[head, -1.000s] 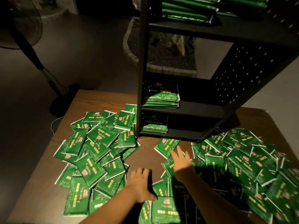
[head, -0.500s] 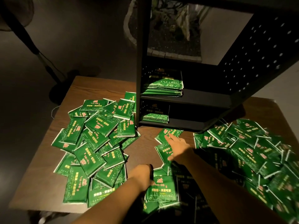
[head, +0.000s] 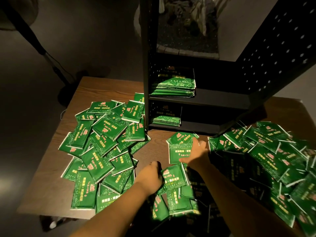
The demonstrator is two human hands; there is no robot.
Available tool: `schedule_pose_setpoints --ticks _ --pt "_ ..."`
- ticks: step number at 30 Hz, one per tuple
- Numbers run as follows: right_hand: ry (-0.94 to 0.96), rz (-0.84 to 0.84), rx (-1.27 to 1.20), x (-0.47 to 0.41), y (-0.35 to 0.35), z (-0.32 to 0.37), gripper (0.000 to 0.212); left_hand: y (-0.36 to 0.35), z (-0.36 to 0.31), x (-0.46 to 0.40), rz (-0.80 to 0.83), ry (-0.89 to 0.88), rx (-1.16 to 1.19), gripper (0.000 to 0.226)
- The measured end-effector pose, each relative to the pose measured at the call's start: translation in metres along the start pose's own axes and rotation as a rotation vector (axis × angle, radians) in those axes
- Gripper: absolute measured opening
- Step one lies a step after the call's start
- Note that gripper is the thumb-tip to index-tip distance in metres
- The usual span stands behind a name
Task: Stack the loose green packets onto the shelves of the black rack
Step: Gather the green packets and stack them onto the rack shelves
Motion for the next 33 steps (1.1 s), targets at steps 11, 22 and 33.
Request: schedule_pose_setpoints --ticks 11,22,33 --pt "-0.011 0.189 0.162 -0.003 0.002 0.003 0.05 -0.016 -0.021 -0.013 0.175 0.001 -0.111 0.037" --pt "0.088 0.179 -0.008 0.009 0.01 -0.006 0.038 0.004 -0.015 -0.017 0.12 0.003 -0.013 0.023" --pt "-0.457 0.107 -1.013 0.019 0.035 -0.012 0.073 0.06 0.021 -0.012 -0.12 0.317 0.887 0.019"
Point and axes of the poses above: each hand's wrist, its own x-axis away from the middle knuckle, its own y-axis out of the back of the hand, z = x × y, the point moved 1 cm from there along -x, towards the middle knuckle, and after that the axes turned 6 degrees about -z, right-handed, at the moved point
